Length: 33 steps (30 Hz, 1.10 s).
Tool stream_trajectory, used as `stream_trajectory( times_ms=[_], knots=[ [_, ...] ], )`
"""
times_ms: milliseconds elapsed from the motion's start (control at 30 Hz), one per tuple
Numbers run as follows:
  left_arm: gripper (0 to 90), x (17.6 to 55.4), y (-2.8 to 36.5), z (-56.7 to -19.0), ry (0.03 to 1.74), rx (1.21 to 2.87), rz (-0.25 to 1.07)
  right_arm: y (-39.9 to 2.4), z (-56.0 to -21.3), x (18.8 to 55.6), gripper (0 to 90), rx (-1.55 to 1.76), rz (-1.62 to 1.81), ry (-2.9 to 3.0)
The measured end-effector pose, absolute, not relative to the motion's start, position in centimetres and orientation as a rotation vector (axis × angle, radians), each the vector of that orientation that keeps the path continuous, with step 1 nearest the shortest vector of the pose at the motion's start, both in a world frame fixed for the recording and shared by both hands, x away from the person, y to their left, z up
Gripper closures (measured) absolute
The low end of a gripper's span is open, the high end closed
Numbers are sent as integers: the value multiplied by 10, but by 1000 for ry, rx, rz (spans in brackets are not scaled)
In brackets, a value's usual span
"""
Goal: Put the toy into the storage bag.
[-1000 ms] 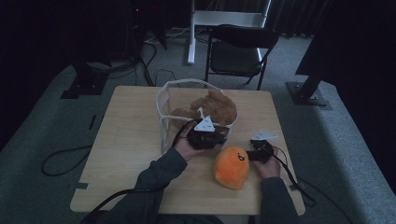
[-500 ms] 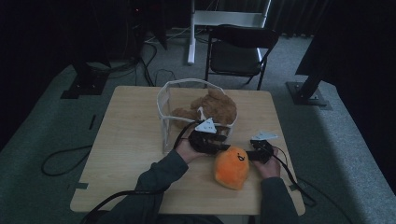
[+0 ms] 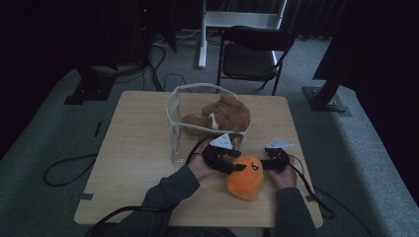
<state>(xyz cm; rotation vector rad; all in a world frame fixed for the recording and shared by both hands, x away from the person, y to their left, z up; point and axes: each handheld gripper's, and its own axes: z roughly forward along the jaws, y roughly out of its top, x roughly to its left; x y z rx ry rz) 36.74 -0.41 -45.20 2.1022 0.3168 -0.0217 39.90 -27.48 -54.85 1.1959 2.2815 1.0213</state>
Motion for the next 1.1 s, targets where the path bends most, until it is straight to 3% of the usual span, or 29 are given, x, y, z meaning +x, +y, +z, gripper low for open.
stream_trajectory(
  times_ms=[433,800,1100],
  knots=[
    [307,363,3,-470,389,2135,-28,-275,-549,399,256,1194,1021,2282],
    [203,360,8,-488,444,2122,-128,-275,-549,399,255,1193,1019,2282],
    [184,359,7,-497,442,2109,-182,-275,-549,399,255,1193,1020,2282]
  ],
)
